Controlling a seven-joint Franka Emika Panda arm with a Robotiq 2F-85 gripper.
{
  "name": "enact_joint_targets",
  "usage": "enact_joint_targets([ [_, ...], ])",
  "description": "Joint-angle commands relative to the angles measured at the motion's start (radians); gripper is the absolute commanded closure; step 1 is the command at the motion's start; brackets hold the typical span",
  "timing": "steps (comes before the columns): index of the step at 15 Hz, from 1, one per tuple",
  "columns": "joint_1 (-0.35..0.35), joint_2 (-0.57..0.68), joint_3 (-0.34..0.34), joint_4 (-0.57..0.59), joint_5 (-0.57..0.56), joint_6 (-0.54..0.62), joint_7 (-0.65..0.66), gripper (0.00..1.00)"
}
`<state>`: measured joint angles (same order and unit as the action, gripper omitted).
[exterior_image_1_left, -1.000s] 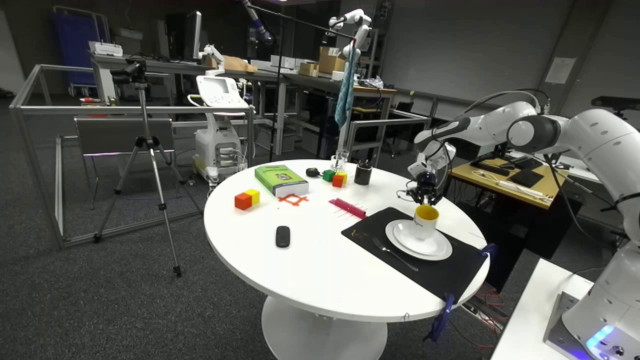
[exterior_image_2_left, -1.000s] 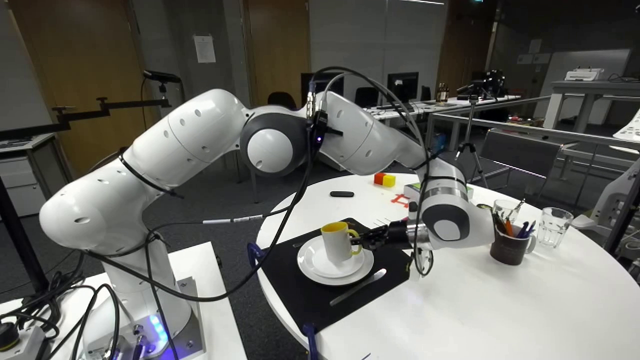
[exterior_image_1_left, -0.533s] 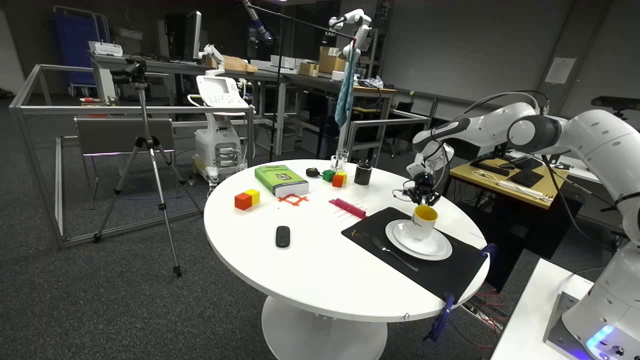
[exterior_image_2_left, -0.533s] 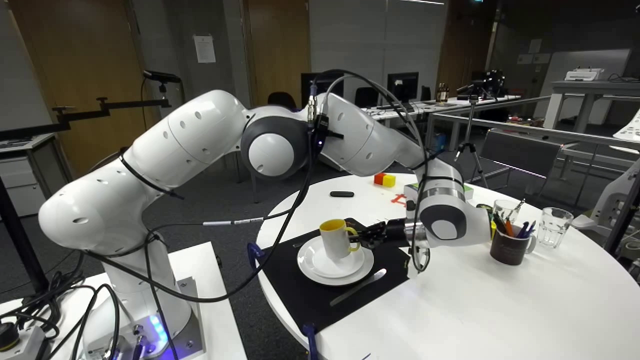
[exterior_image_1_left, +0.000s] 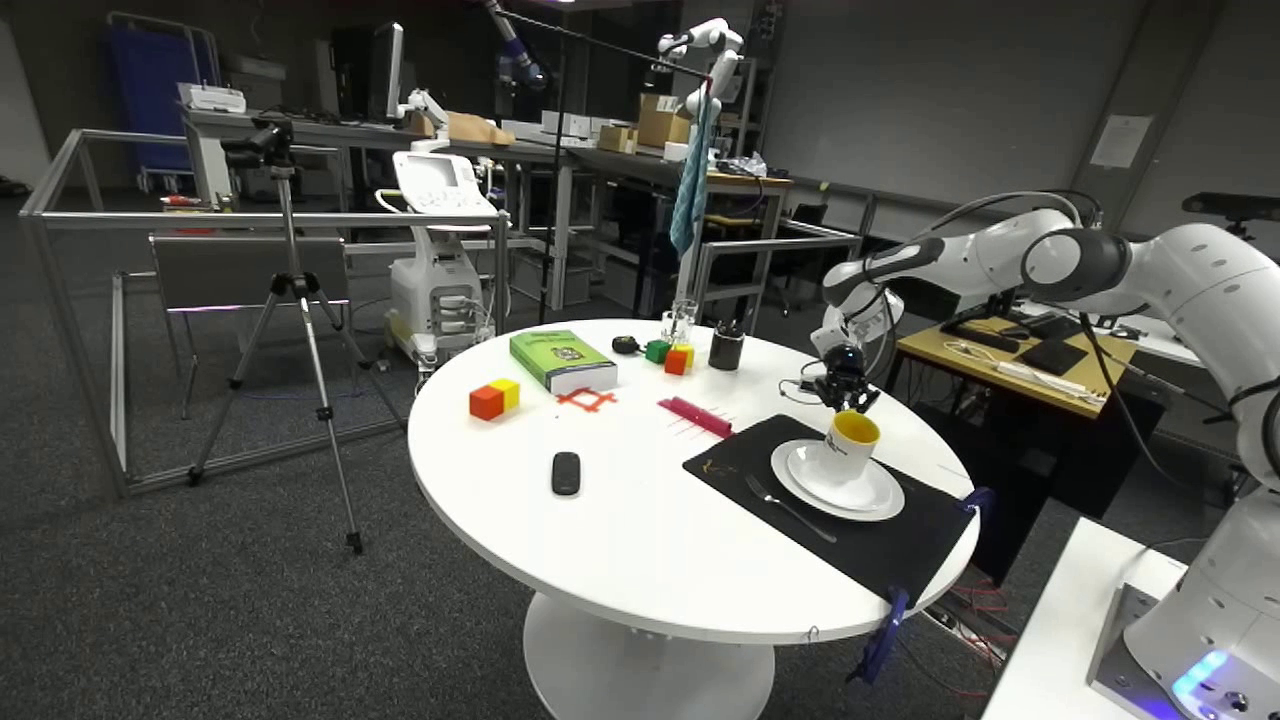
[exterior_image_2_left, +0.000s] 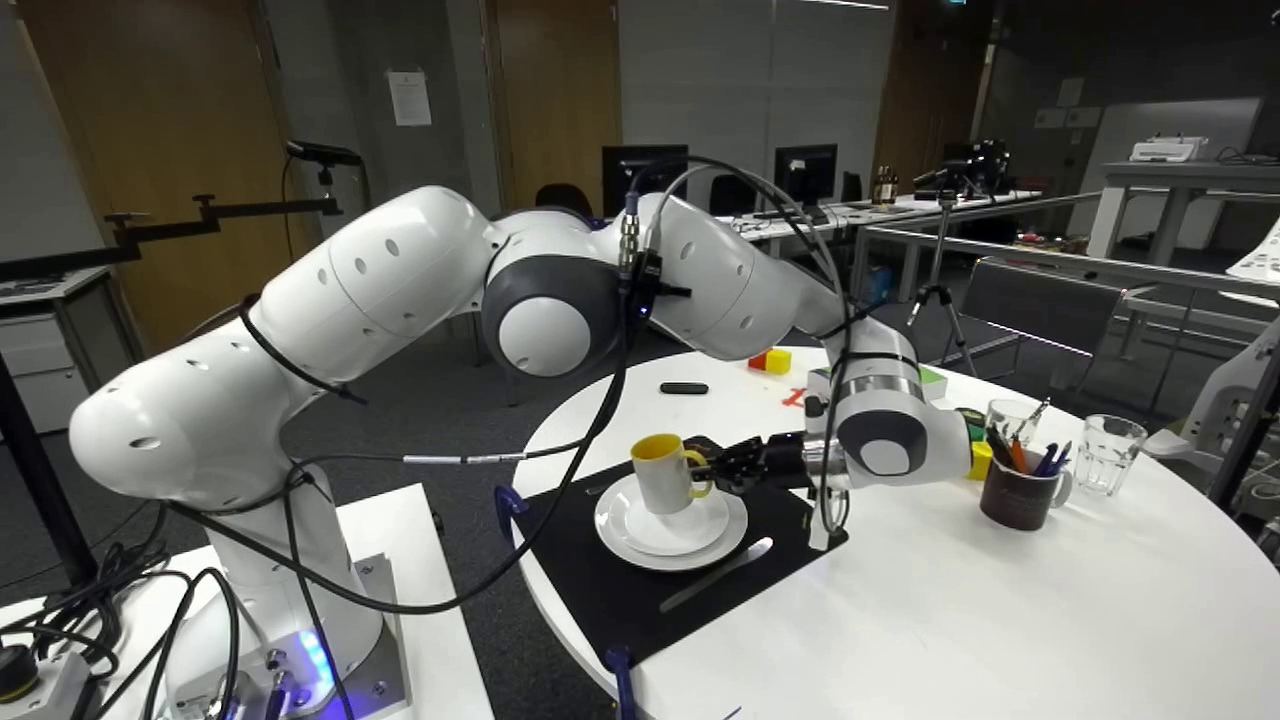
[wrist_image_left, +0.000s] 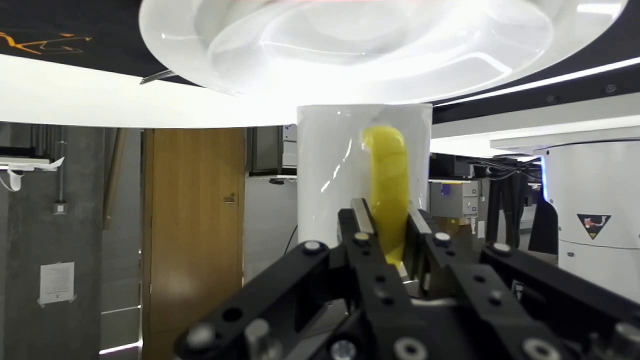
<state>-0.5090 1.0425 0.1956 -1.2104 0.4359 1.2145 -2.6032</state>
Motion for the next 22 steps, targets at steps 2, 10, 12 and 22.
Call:
enact_joint_targets([
  [2,-0.070,0.021,0.109,0.034,-0.124,-0.036,0.000,0.95],
  [10,-0.102,0.074,0.188,0.052,-0.238,-0.044,0.000,0.95],
  [12,-0.098,0.082,0.186,0.057,-0.237,-0.045,0.000,0.95],
  [22,-0.086,0.099,0.169,0.079,-0.222,-0.053,0.000,0.92],
])
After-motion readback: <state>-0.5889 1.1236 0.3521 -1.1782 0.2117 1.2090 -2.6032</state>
